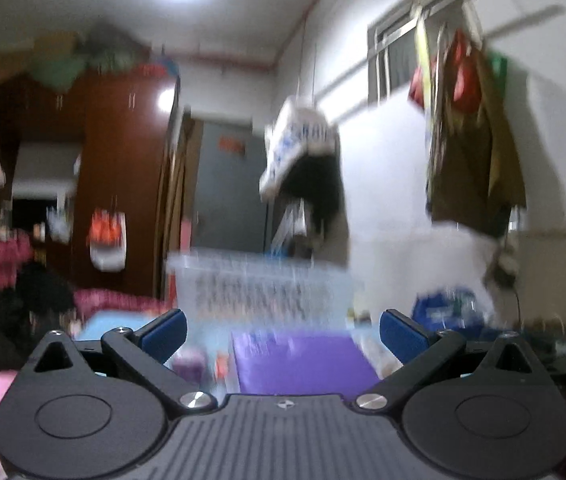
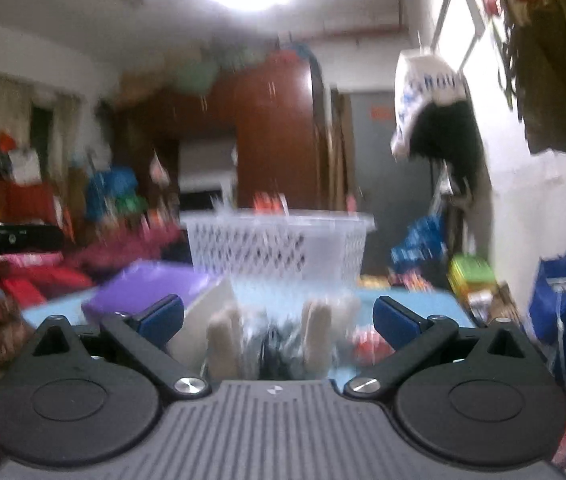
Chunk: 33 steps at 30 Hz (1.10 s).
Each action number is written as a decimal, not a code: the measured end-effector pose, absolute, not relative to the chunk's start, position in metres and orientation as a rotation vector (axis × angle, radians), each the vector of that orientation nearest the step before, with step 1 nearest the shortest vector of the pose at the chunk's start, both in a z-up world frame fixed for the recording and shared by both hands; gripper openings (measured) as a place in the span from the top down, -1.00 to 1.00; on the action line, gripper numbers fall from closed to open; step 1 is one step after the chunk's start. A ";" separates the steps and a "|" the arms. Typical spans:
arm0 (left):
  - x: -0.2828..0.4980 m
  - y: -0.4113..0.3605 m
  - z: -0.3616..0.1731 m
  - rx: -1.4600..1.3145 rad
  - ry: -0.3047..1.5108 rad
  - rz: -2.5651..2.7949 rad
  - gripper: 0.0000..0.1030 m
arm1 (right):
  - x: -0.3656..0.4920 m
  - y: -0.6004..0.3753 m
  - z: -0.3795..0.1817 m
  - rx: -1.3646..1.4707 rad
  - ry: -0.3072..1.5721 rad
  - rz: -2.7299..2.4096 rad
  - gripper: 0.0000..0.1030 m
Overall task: Organize objects
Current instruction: 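Close both grippers on opposite sides of the purple tissue pack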
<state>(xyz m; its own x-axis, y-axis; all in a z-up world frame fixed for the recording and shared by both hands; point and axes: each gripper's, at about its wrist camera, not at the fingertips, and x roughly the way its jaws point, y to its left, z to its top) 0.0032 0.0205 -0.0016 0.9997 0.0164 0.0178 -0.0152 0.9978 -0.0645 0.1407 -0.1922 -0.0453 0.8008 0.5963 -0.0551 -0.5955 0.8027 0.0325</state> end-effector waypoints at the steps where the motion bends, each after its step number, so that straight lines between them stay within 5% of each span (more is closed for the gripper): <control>1: 0.005 0.024 -0.002 -0.061 -0.036 0.020 -1.00 | 0.146 -0.194 -0.046 0.022 0.068 0.631 -1.00; 19: 0.020 0.027 -0.016 -0.065 0.122 -0.070 -1.00 | 0.157 -0.199 -0.058 0.001 0.090 0.769 -0.98; 29: 0.020 -0.005 -0.020 0.075 0.125 -0.066 -0.95 | 0.148 -0.211 -0.054 0.021 0.075 0.778 -0.80; 33: 0.011 0.029 -0.020 0.065 0.099 -0.075 -0.88 | 0.137 -0.180 -0.063 -0.051 0.083 0.887 -0.45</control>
<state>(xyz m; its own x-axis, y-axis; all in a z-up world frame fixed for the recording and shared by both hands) 0.0108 0.0287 -0.0201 0.9923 -0.0716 -0.1007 0.0780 0.9951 0.0612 0.1369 -0.1795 -0.0627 0.6292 0.7716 -0.0934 -0.7756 0.6311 -0.0105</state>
